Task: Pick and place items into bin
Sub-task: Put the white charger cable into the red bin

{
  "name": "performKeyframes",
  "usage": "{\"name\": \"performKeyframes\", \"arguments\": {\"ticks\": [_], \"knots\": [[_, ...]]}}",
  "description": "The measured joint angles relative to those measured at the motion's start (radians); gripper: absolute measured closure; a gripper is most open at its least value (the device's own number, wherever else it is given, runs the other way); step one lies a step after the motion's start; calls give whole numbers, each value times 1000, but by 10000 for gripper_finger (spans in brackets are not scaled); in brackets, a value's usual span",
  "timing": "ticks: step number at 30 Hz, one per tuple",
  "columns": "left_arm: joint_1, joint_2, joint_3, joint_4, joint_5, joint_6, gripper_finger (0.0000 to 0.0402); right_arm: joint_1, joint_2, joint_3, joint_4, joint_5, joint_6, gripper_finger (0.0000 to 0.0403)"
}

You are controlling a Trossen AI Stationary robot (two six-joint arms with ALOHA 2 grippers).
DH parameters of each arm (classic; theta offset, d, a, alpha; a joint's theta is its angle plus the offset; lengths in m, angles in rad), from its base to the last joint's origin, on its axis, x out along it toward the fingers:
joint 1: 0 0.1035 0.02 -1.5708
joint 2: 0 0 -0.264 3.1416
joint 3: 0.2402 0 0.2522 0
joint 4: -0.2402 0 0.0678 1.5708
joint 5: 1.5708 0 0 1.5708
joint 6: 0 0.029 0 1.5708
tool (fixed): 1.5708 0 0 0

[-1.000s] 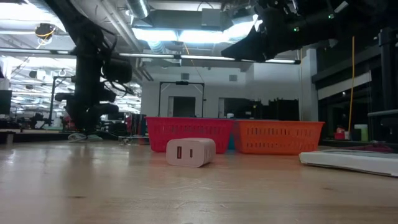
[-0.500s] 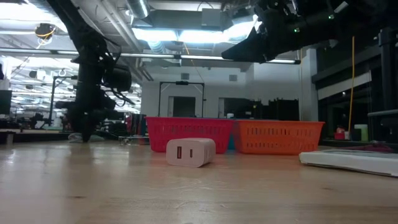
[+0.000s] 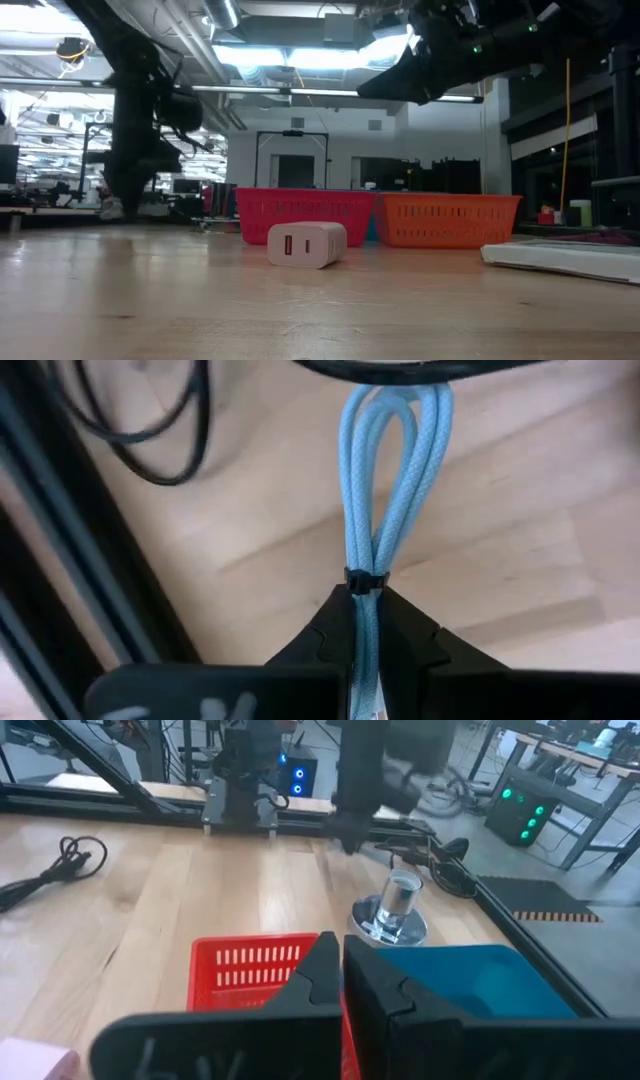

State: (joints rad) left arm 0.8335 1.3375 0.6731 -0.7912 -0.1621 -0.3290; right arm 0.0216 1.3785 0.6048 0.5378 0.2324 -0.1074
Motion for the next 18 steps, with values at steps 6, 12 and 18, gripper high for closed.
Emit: {"name": "performKeyframes", "arguments": {"ticks": [6, 12, 18], "knots": [[-41, -183, 0, -34, 34, 3, 385, 2, 0, 0, -21, 0, -1, 402], [-96, -392, 1, -59, 60, -21, 385, 2, 0, 0, -37, 0, -1, 402], [-164, -542, 1, -58, 61, -27, 385, 2, 0, 0, -35, 0, -1, 402]]}}
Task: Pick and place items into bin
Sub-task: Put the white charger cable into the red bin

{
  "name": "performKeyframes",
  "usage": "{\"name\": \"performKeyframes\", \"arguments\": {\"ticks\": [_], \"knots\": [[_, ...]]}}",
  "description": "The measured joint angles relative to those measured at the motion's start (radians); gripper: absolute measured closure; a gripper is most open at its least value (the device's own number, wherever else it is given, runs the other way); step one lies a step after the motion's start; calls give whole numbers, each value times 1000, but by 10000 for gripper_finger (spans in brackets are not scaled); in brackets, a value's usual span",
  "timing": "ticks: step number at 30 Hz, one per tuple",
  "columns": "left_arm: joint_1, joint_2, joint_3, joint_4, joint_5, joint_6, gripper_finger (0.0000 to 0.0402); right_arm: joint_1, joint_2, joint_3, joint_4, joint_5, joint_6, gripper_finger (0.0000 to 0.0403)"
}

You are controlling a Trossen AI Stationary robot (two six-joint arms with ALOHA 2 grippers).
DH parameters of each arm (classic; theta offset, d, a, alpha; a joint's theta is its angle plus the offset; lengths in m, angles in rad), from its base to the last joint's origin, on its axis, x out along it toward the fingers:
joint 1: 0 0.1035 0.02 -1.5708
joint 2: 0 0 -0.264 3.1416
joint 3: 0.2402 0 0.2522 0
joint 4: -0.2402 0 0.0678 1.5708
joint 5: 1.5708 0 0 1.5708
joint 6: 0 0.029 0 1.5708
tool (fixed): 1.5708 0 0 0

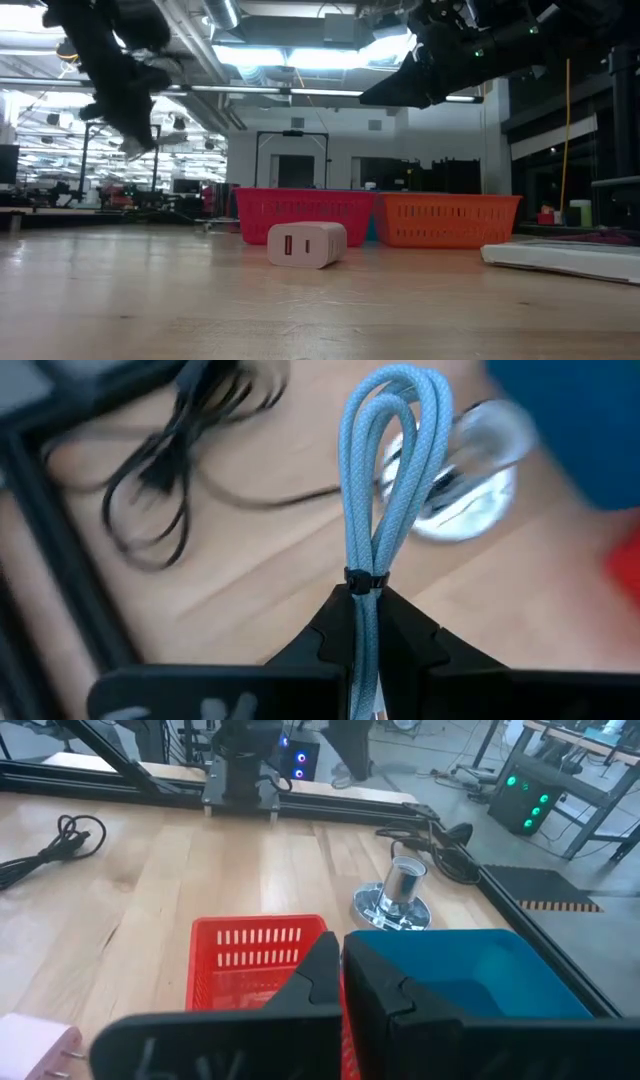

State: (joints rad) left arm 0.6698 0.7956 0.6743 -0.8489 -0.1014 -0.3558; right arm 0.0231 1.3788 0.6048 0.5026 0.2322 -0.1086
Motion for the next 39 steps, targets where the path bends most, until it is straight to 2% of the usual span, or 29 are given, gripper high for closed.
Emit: {"name": "performKeyframes", "arguments": {"ticks": [6, 13, 19, 26, 32, 35, 39], "knots": [[-129, -79, 1, 146, 53, 81, 385, 1, 0, 0, 5, 0, 24, 402], [-318, -97, -5, 354, 67, 176, 385, 35, 0, 0, 32, -2, 22, 403], [-486, -95, -142, 662, 71, 246, 385, 54, -1, 0, 32, -33, 22, 402], [-649, -60, -304, 1020, 47, 238, 385, 86, -23, 0, 24, -52, 21, 403], [-743, 32, -295, 1069, 3, 223, 385, 97, -104, 1, -6, -52, 23, 403], [-761, 100, -261, 1062, -50, 223, 385, 101, -137, 1, -56, -51, 53, 403], [-759, 204, -192, 1044, -62, 216, 385, 111, -156, 1, -119, -49, 87, 403]]}}
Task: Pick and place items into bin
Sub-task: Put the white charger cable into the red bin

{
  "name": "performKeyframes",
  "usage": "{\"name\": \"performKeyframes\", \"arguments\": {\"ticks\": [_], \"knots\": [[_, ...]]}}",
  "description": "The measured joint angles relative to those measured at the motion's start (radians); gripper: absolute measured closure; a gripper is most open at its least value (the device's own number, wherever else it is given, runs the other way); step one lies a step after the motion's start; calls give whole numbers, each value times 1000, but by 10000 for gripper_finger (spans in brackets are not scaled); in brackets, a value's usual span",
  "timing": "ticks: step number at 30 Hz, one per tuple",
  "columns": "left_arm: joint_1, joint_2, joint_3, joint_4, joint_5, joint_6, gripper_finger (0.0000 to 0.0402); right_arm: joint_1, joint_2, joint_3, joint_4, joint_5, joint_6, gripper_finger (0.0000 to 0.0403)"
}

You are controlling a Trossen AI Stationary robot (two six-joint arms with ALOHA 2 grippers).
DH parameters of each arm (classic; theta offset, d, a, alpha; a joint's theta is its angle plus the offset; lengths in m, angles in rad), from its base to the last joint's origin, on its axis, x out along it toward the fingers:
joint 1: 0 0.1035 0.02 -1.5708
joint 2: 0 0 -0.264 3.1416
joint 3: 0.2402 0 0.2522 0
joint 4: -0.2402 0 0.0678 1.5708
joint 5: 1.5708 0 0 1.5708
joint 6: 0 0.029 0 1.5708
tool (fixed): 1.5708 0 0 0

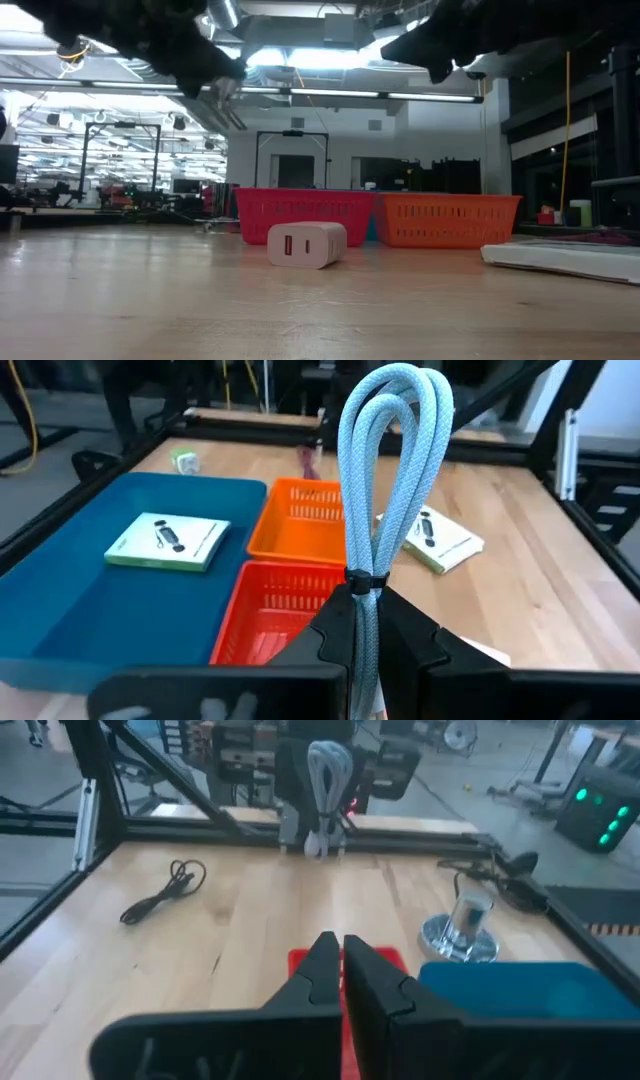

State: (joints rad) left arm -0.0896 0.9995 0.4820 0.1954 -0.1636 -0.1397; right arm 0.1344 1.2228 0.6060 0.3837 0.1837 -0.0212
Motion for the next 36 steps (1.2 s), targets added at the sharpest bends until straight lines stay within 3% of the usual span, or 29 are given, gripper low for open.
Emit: {"name": "performKeyframes", "arguments": {"ticks": [8, 16, 21, 26, 36], "knots": [[12, 254, 263, -270, 0, -21, 385, 36, -2, 0, -77, 77, 21, 403], [65, 476, 554, -600, 1, -93, 385, 46, -16, 0, -79, 78, 19, 403], [91, 583, 686, -726, 65, -92, 384, 46, -30, 0, -103, 78, 21, 403], [108, 658, 750, -789, 77, -93, 382, 46, -42, 0, -174, 78, 49, 403], [118, 744, 755, -791, 105, -113, 381, 46, -41, 0, -214, 78, 73, 403]]}}
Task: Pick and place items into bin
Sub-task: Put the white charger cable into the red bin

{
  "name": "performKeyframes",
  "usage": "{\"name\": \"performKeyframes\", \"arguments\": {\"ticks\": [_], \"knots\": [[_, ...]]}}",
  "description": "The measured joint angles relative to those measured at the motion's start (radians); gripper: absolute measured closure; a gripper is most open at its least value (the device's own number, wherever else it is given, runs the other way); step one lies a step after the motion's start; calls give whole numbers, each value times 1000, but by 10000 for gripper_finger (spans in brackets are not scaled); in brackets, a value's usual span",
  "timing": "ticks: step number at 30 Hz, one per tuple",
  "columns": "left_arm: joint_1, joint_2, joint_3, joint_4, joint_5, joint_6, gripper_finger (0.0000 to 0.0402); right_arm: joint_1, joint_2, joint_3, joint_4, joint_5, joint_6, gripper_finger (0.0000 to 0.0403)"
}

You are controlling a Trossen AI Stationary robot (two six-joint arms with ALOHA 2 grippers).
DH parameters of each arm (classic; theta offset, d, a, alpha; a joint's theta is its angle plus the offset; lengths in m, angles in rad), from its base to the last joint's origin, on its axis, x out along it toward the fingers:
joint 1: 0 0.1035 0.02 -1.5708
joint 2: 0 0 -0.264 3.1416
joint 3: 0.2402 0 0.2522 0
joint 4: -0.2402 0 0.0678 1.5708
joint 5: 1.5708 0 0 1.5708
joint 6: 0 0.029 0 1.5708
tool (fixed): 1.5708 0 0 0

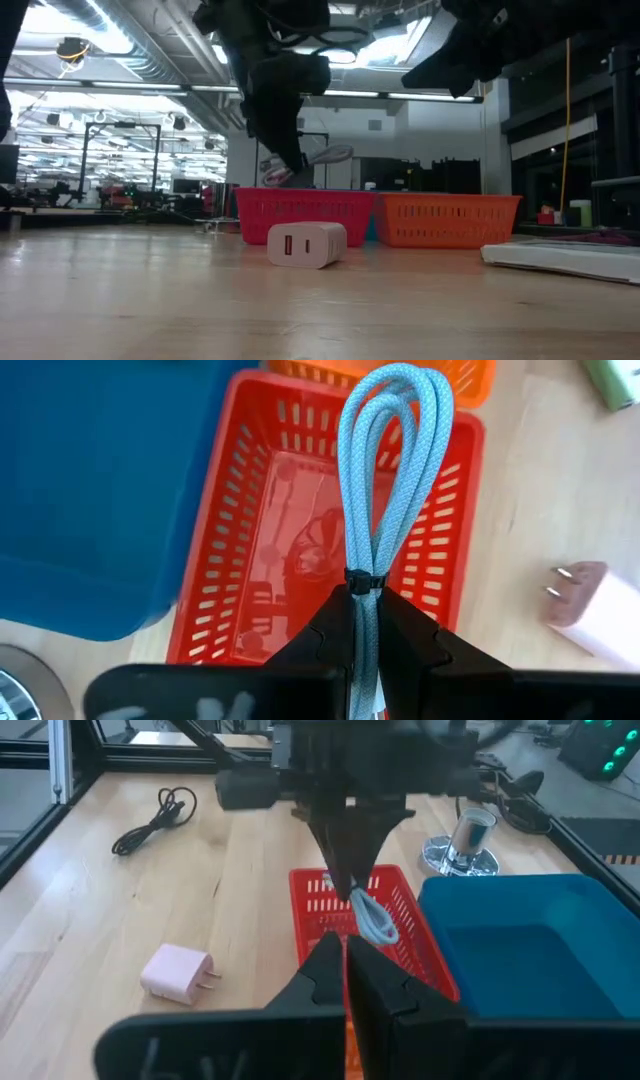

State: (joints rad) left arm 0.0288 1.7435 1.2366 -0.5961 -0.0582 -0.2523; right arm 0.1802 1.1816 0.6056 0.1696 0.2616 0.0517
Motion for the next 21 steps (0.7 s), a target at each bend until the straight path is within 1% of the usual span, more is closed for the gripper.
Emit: {"name": "performKeyframes", "arguments": {"ticks": [11, 17, 21], "knots": [[0, 42, -1, 1, -2, -17, 378, 0, 0, 0, -3, 0, 0, 403], [0, 42, -1, 1, -6, -26, 358, 0, 0, 0, -9, 0, 0, 403], [0, 42, -1, 1, -36, -37, 347, 0, 0, 0, -20, 0, 0, 403]]}}
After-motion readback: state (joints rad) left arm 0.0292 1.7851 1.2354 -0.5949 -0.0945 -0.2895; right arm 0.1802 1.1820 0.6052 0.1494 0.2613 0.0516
